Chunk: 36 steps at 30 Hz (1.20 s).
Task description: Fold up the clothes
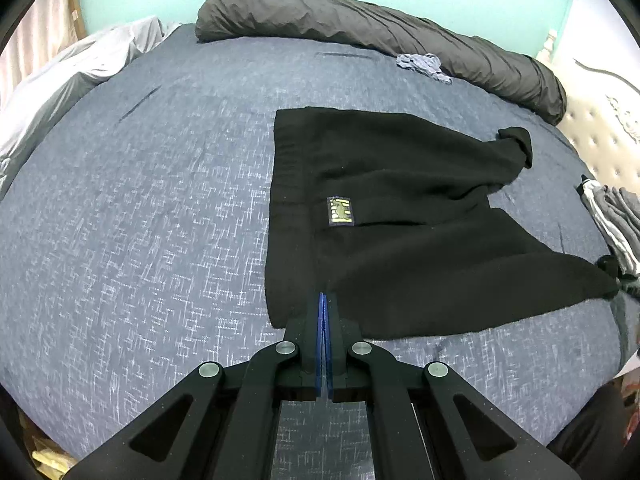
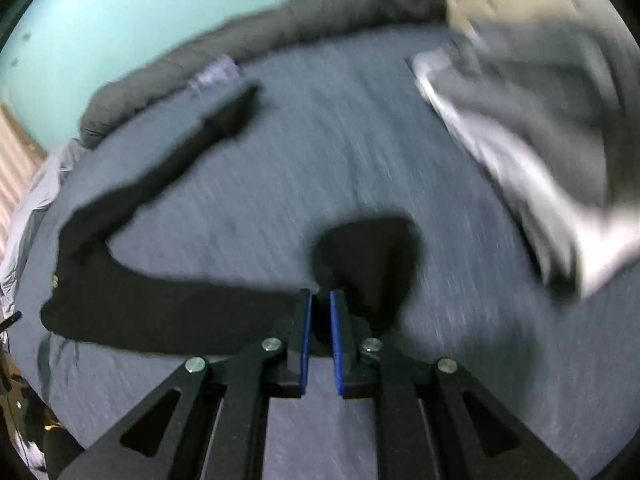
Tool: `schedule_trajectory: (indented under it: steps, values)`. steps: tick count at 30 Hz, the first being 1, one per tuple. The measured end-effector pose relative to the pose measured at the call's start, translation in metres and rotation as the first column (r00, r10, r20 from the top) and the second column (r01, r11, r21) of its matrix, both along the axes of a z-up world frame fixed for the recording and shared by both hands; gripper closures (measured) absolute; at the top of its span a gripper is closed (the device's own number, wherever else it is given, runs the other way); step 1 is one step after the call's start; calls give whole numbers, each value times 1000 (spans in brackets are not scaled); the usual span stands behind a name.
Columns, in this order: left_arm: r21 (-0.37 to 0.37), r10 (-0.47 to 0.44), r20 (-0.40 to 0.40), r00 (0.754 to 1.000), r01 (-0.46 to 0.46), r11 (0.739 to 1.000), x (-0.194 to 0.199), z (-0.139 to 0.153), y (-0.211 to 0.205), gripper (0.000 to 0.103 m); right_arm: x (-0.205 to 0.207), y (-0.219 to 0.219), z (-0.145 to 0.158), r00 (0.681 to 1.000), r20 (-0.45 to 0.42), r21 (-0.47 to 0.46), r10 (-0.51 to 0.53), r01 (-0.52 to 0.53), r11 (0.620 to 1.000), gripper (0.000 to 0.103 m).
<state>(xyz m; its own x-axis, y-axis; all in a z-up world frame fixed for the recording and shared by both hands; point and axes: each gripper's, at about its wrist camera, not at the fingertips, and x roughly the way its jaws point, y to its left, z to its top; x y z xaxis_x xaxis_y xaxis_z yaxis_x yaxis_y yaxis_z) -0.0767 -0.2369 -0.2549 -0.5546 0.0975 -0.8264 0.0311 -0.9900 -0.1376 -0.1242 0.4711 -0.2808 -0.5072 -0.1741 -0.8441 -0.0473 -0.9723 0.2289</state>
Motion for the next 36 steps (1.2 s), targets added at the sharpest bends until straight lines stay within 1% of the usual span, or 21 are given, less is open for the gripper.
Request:
schedule_trajectory:
  steps: [2, 3, 4, 6, 7, 8, 10, 11, 12, 13, 14, 15, 17, 20, 24, 27, 28, 30, 34, 35, 36]
  values:
    - [6, 2, 4, 1000, -2, 1000, 0, -2, -1, 103, 15, 12, -20, 998, 65, -35, -21, 24, 999, 93]
    - [7, 3, 7, 1000, -3, 1000, -1, -3, 0, 103, 24, 14, -24, 996, 85, -40, -19, 22, 999, 93]
    - [10, 4, 9, 1000, -4, 1000, -2, -4, 0, 103, 31, 14, -26, 995, 96, -25, -7, 9, 1000, 93]
    - [14, 5, 11, 1000, -6, 1000, -3, -6, 1, 103, 41, 13, -20, 995, 98, 28, 1, -4, 1000, 93]
    - [16, 4, 11, 1000, -5, 1000, -4, -6, 2, 103, 45, 15, -16, 995, 96, 54, -11, 6, 999, 93]
    - [16, 4, 12, 1000, -4, 1000, -5, -7, 4, 103, 48, 18, -10, 996, 86, 73, -32, 25, 997, 93]
    - [20, 4, 18, 1000, -4, 1000, -7, -9, 7, 103, 53, 25, 7, 996, 35, 94, -82, 78, 992, 92]
    - [23, 4, 20, 1000, -4, 1000, -8, -10, 8, 103, 55, 28, 14, 995, 8, 95, -97, 96, 991, 87]
    - [27, 4, 22, 1000, -4, 1000, -9, -11, 9, 103, 54, 30, 21, 994, -17, 88, -107, 108, 990, 74]
    - [28, 2, 24, 1000, -3, 1000, -9, -12, 10, 103, 52, 31, 24, 993, -30, 84, -114, 116, 990, 66]
    - [29, -1, 25, 1000, 0, 1000, -9, -12, 11, 103, 50, 32, 27, 992, -40, 82, -122, 125, 989, 52]
    - [29, -4, 27, 1000, 3, 1000, -10, -13, 13, 103, 47, 33, 29, 990, -47, 81, -132, 135, 988, 49]
    - [27, -8, 31, 999, 8, 1000, -9, -14, 14, 103, 37, 38, 29, 985, -44, 69, -167, 170, 983, 48]
    - [23, -7, 40, 999, 6, 1000, -8, -16, 11, 103, 36, 51, 23, 973, -31, 39, -229, 230, 972, 39]
    - [29, 8, 60, 998, -10, 1000, -8, -22, 4, 102, 29, 65, 2, 958, 55, 53, -283, 280, 959, 38]
    - [33, 23, 77, 997, -25, 999, -8, -26, 0, 100, 30, 72, -9, 956, 68, 53, -285, 282, 958, 38]
    - [34, 28, 83, 996, -31, 999, -8, -28, -2, 94, 30, 74, -13, 956, 70, 53, -285, 282, 958, 38]
    - [55, 43, 99, 994, -48, 997, -9, -32, -7, 72, 31, 78, -20, 956, 76, 53, -284, 281, 958, 38]
    - [94, 76, 124, 989, -88, 992, -9, -44, -16, 65, 32, 77, -27, 963, 90, 74, -254, 248, 966, 40]
    - [103, 86, 128, 988, -99, 990, -10, -47, -18, 60, 32, 77, -27, 966, 86, 74, -244, 238, 968, 45]
    - [112, 94, 131, 987, -109, 988, -10, -49, -21, 59, 33, 77, -26, 967, 84, 78, -239, 232, 969, 52]
